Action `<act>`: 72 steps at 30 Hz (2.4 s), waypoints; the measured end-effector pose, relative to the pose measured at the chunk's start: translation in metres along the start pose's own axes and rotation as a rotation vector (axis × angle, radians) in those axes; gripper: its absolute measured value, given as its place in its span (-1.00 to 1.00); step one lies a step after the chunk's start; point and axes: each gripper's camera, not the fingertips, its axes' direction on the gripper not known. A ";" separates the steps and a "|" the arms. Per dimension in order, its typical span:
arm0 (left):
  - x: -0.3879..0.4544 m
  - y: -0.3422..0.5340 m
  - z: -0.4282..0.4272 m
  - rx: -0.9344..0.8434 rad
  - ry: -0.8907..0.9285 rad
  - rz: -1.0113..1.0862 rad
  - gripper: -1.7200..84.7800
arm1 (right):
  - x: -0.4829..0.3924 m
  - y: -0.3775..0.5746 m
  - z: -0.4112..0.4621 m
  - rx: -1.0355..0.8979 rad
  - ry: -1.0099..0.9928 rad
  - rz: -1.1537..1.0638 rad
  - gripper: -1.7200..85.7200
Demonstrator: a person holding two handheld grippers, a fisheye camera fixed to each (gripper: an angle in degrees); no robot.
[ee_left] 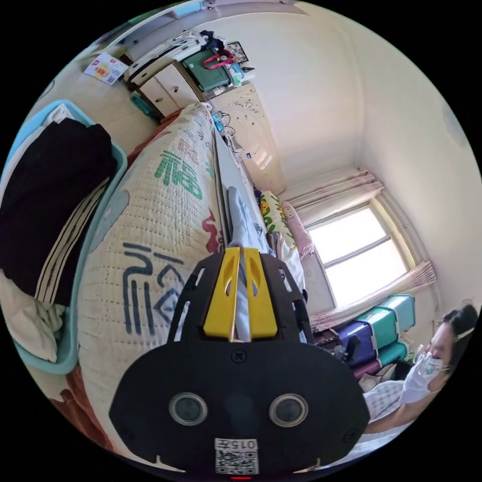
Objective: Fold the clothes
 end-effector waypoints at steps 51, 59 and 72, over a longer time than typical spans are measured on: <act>0.275 0.377 0.247 -0.674 -0.300 1.405 -0.79 | -0.048 0.014 0.046 0.113 0.200 0.122 -0.92; 0.277 0.384 0.265 -0.772 -0.348 1.456 -0.93 | -0.078 0.004 0.050 0.086 0.270 0.087 -0.92; 0.281 0.294 0.244 -0.688 -0.193 1.227 -0.89 | -0.095 0.011 0.037 0.134 0.448 0.004 -0.89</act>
